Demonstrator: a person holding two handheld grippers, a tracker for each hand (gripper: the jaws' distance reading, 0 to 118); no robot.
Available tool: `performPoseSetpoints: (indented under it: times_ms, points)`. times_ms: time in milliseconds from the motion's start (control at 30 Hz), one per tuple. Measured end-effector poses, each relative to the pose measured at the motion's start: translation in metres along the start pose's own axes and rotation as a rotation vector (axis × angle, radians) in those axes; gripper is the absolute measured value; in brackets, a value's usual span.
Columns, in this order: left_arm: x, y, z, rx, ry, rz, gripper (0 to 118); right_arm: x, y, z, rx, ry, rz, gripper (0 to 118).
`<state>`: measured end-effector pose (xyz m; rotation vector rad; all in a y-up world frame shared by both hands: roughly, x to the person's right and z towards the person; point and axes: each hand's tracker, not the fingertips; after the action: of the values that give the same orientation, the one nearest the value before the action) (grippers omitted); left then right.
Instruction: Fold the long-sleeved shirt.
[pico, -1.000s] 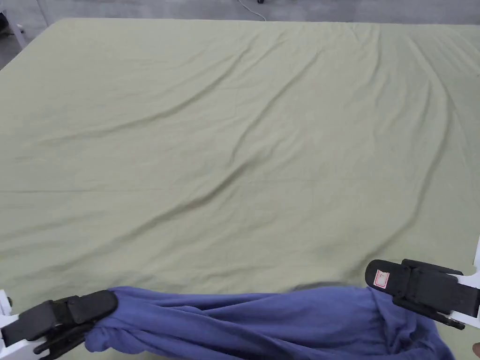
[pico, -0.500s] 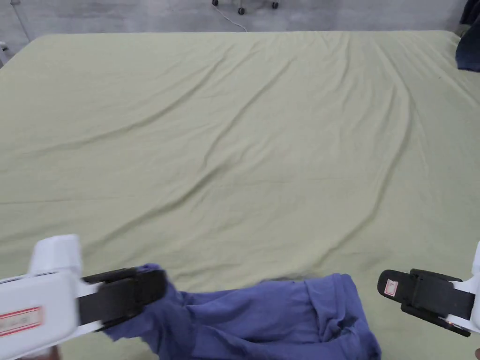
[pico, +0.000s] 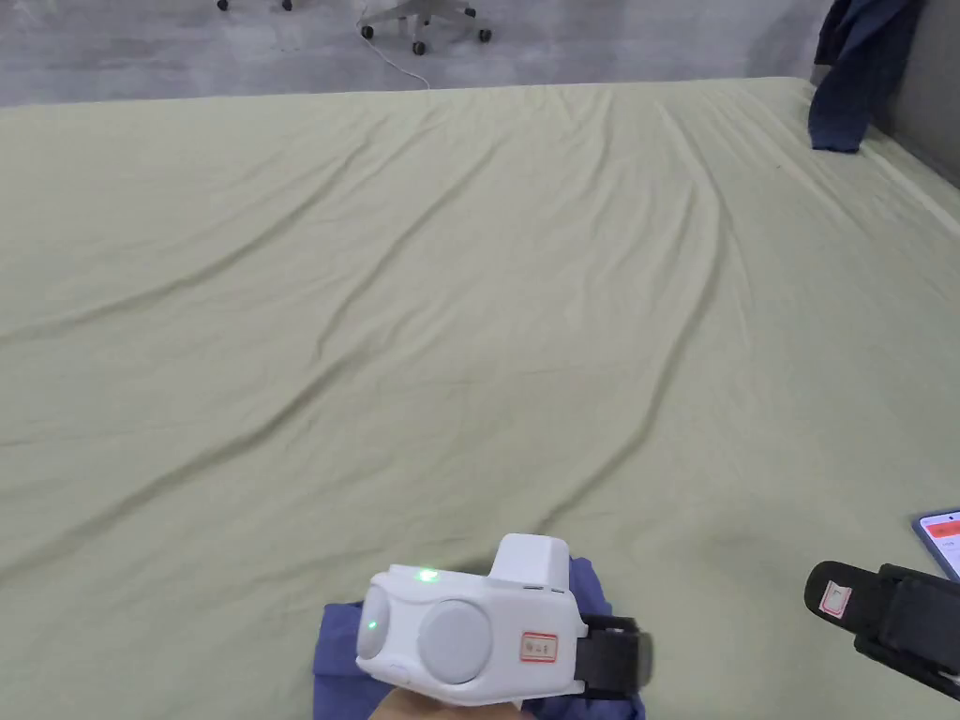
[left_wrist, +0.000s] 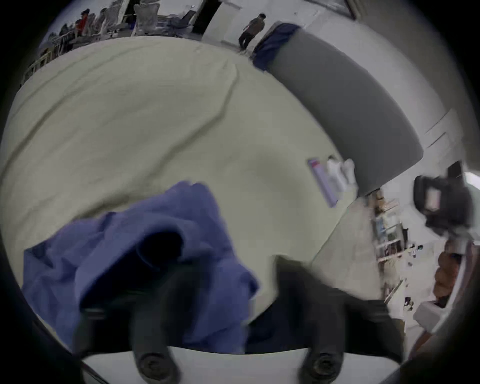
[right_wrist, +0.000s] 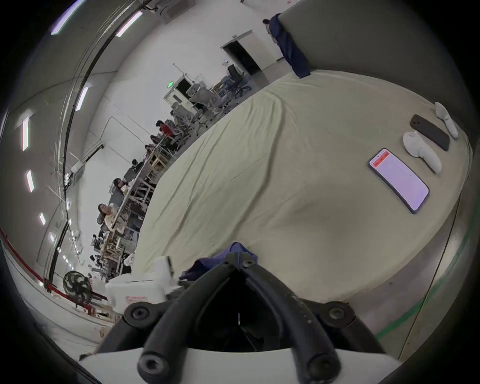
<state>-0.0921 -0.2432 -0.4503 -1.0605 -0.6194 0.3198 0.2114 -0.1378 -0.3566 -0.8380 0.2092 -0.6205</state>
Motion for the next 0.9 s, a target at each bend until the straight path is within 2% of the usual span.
performPoseSetpoints:
  times_ms: [33,133,233,333,367,400,433,500,533,633,900]
  points:
    - [0.003,0.000,0.012,0.057,-0.055,-0.007,118,0.003,-0.001,0.000,0.001,0.007,-0.012,2]
    - [0.007,0.008,0.072,0.214,-0.146,-0.011,116,0.011,-0.004,-0.005,-0.007,0.038,-0.045,2]
    - [-0.013,0.009,0.130,0.380,-0.210,0.113,118,0.015,-0.004,-0.010,-0.011,0.067,-0.074,2]
    - [-0.046,0.001,0.167,0.495,-0.104,0.304,118,0.014,-0.004,-0.013,-0.010,0.071,-0.072,2]
    - [-0.055,-0.005,0.172,0.481,0.031,0.364,117,0.013,-0.003,-0.014,-0.011,0.070,-0.065,2]
    - [-0.063,-0.010,0.173,0.444,0.139,0.377,107,0.012,-0.003,-0.015,-0.013,0.068,-0.056,2]
    - [-0.067,-0.013,0.169,0.400,0.236,0.343,82,0.011,-0.003,-0.015,-0.014,0.067,-0.048,2]
    - [-0.064,-0.023,0.141,0.306,0.456,0.230,2,0.010,-0.003,-0.016,-0.019,0.065,-0.040,2]
    - [-0.062,-0.030,0.128,0.260,0.494,0.217,4,0.011,-0.003,-0.016,-0.024,0.067,-0.038,2]
    - [-0.055,-0.036,0.077,0.145,0.334,0.179,4,0.012,-0.004,-0.016,-0.027,0.061,-0.039,2]
    - [0.008,-0.012,-0.019,0.129,0.365,0.106,4,0.022,-0.007,0.000,-0.019,0.018,-0.045,2]
